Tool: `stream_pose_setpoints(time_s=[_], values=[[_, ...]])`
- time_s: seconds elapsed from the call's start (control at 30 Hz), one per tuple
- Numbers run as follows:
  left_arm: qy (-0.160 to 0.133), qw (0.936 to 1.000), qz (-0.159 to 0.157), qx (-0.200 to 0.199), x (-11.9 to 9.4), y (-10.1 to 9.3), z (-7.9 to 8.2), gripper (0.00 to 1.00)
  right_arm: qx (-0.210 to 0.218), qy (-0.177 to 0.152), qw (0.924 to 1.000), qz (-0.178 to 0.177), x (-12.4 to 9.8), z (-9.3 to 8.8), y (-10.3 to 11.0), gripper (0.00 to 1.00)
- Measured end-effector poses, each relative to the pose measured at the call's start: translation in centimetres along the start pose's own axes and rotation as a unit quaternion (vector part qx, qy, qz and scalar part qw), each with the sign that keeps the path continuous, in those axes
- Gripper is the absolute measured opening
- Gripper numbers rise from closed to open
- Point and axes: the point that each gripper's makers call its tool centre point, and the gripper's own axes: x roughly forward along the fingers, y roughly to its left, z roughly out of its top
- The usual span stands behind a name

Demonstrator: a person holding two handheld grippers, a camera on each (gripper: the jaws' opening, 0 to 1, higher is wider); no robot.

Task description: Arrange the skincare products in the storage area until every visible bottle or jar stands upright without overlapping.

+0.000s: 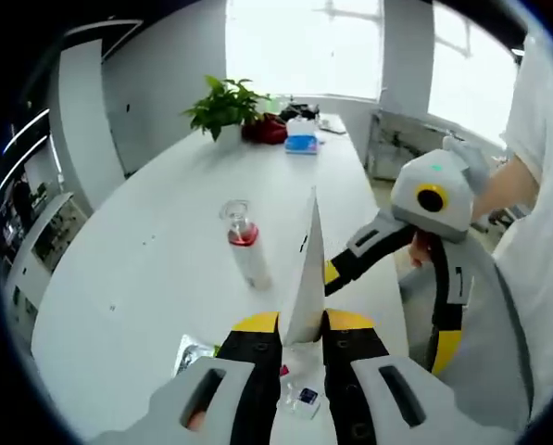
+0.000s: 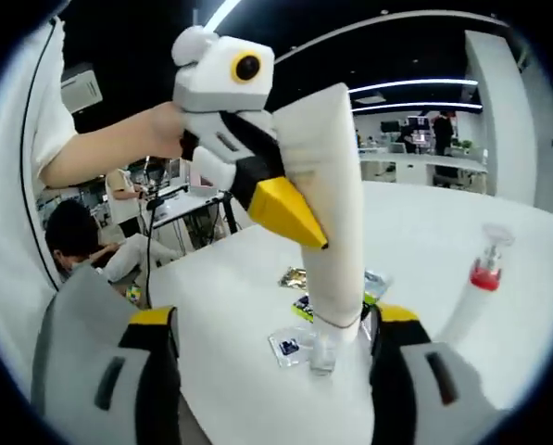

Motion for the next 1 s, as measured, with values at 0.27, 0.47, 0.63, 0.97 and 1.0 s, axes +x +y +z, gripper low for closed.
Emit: stream_pose_setpoints(time_s=[0.27,0.47,0.63,0.97,1.0], values=[[0.000,1.0000,0.005,0.008,2.6,3.2,1.4,0.12,0.021,0.006,0.9995,-0.024,-0.8,-1.3,-0.9,0.98],[0.003,1.0000,0.008,0.004,4.7,5.1,1.6,0.12,0.036,0.013,0.9985,-0.040,-1.5,-2.2,-1.6,0.99],[0.019,0.9998,0.005,0.006,6.7,6.2,0.9,0.12,0.046,0.018,0.9972,-0.056,-2.3,-3.1,-2.3,1.00],[0.026,0.9996,0.008,-0.001,9.2,7.6,0.3,0.12,0.059,0.026,0.9948,-0.079,-3.3,-4.2,-3.6,1.00],[0.027,0.9996,0.008,-0.001,9.4,7.6,0.2,0.12,0.059,0.027,0.9946,-0.081,-3.4,-4.2,-3.7,1.00]])
